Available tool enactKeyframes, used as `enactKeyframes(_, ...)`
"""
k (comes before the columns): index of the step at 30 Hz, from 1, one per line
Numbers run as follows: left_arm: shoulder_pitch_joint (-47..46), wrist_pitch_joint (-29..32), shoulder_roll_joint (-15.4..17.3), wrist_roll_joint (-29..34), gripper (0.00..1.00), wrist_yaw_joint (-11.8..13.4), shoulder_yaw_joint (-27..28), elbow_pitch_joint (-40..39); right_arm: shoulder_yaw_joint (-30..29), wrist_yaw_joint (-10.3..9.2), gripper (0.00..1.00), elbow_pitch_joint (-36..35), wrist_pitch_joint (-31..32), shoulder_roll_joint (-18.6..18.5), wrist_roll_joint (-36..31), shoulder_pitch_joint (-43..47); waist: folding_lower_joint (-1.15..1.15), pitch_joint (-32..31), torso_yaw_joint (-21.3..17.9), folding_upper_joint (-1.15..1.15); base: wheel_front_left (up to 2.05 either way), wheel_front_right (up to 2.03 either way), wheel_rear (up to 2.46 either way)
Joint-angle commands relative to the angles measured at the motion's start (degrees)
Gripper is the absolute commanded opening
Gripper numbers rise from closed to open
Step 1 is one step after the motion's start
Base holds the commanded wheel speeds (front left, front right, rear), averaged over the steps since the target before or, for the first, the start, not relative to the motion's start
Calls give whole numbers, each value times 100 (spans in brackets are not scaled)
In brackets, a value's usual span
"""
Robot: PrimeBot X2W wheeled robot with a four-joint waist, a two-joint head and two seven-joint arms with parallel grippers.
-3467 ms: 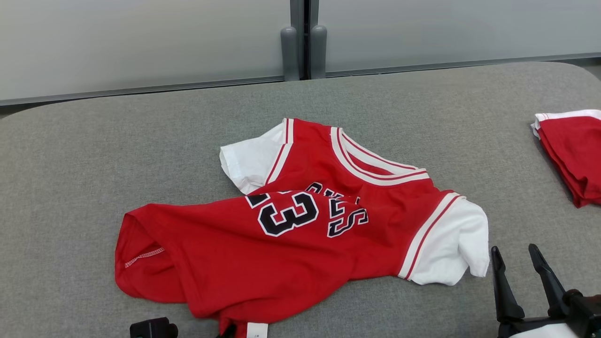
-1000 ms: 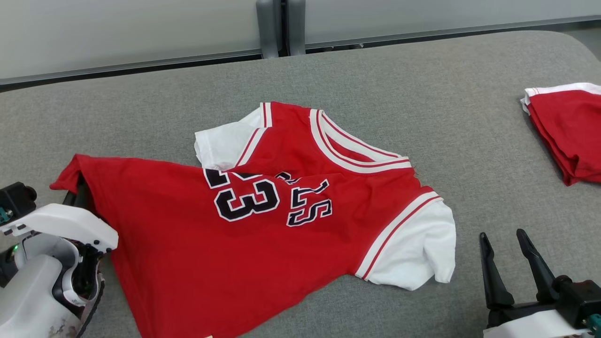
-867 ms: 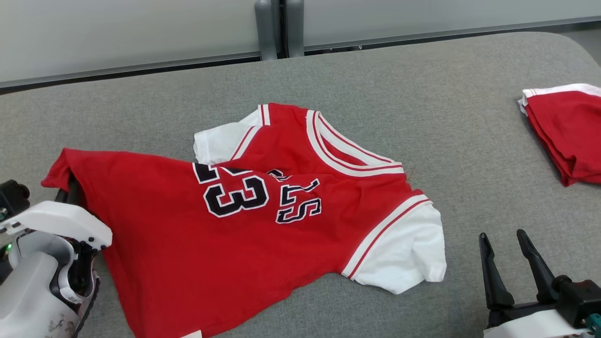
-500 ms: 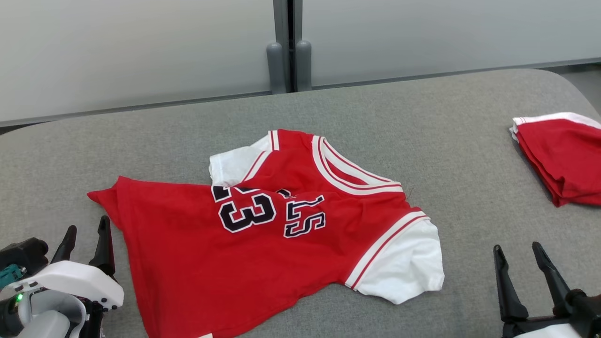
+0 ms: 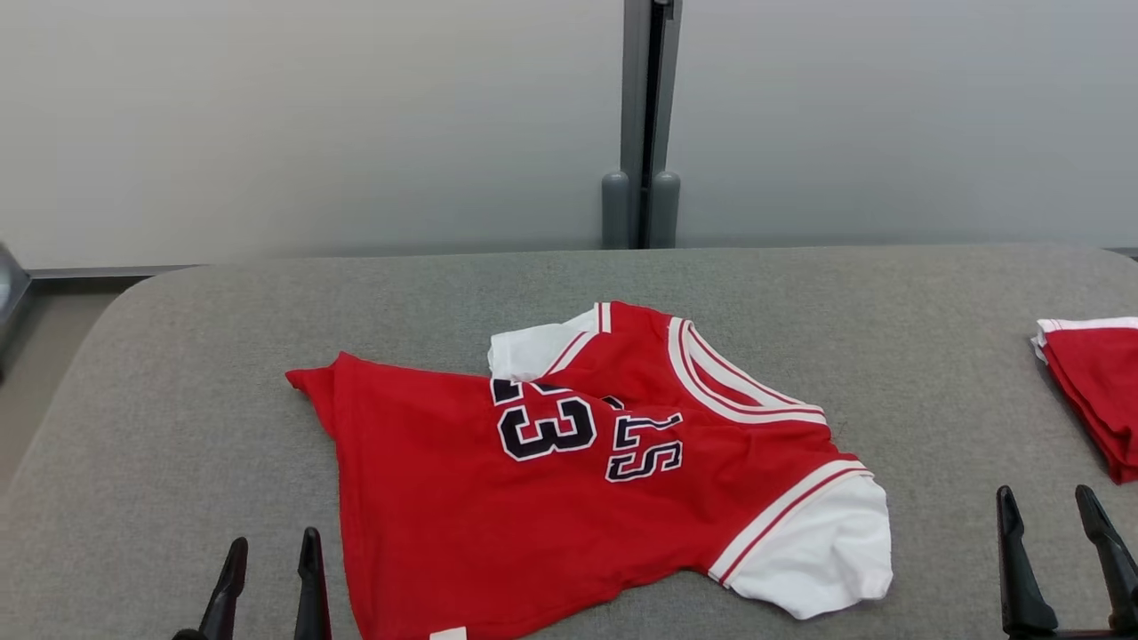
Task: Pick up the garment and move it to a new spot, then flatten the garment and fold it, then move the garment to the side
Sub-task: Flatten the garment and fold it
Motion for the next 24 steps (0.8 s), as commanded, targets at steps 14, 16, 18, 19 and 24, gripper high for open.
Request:
enactKeyframes(14,488,1,-1020,1474,100,-1386,1417,352,157,-2,100,373,-27,-29,154,257,0,-172,163,0,0,0,0)
enactKeyframes(16,455,1,-1084,1564,100,-1487,1535,390,182,-2,100,376,-27,-29,163,247,0,-173,160,0,0,0,0)
enactKeyframes(18,422,1,-1132,1618,100,-1568,1611,423,194,-2,100,387,-27,-29,164,228,0,-175,159,0,0,0,0)
enactKeyframes(19,410,1,-1145,1664,100,-1602,1630,429,206,-2,100,392,-27,-29,164,214,0,-180,156,0,0,0,0)
enactKeyframes(24,363,1,-1192,1762,100,-1708,1707,459,261,-2,100,365,-27,-30,142,157,0,-187,149,0,0,0,0)
